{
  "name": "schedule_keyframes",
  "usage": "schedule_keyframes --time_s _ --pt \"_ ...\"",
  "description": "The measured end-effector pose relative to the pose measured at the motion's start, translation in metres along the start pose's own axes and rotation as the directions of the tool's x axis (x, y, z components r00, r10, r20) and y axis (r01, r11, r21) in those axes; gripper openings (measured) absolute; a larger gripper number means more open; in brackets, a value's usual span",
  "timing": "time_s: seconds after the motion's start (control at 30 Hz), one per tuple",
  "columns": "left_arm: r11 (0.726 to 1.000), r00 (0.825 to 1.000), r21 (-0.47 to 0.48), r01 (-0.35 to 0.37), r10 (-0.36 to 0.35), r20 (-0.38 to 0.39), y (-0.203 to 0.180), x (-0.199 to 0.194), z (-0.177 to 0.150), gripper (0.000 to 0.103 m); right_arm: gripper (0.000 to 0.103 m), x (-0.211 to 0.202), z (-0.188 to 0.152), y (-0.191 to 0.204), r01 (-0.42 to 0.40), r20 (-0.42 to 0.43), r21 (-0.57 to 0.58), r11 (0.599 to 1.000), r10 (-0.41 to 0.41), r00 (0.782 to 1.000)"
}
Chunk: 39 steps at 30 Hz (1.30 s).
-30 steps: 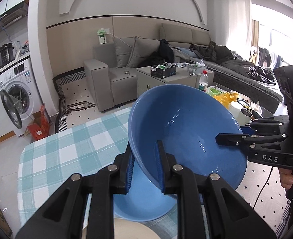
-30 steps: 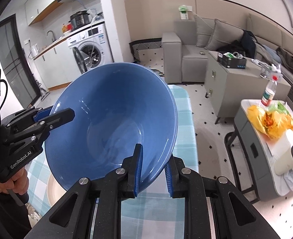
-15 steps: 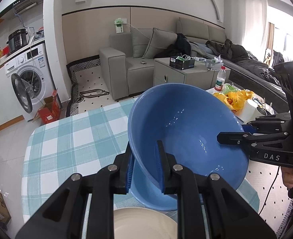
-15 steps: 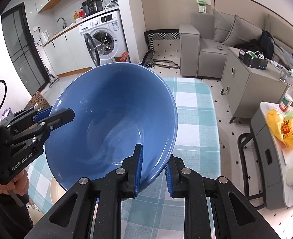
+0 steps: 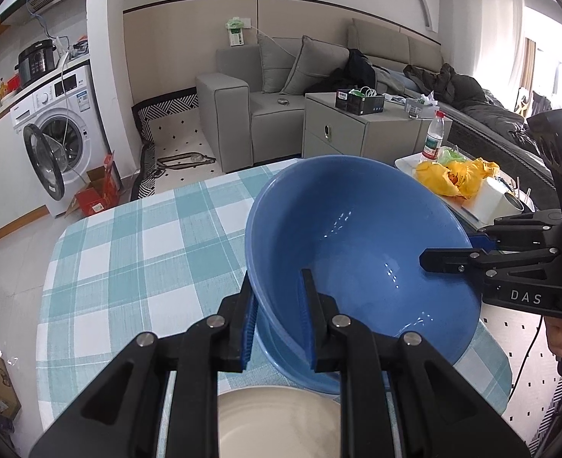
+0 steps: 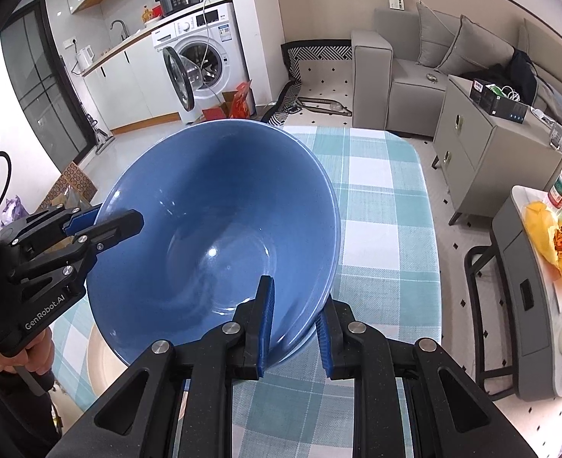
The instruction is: Organize plates and bowls
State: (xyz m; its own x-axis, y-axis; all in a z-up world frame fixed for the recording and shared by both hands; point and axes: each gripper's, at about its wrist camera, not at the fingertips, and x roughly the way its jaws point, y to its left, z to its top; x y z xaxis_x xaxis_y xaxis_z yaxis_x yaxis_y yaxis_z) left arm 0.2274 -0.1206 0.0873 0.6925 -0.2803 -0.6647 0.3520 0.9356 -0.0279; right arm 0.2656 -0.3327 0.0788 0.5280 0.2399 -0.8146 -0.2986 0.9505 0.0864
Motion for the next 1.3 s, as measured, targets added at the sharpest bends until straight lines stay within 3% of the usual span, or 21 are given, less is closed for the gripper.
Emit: schedule_keyframes --time_s 0.5,1.3 --pt "1.0 0.998 0.001 -0.005 0.005 -0.063 0.002 0.028 -0.012 0.018 0.021 0.03 -0.004 -0.001 0.023 -0.059 -0.005 1.0 -0.023 0.998" --pt "0.997 0.991 0.052 -0.061 0.067 -0.117 0.002 0.05 -0.031 0.018 0.021 0.045 -0.012 0.023 0.116 -0.067 -0.097 0.989 -0.122 0.99"
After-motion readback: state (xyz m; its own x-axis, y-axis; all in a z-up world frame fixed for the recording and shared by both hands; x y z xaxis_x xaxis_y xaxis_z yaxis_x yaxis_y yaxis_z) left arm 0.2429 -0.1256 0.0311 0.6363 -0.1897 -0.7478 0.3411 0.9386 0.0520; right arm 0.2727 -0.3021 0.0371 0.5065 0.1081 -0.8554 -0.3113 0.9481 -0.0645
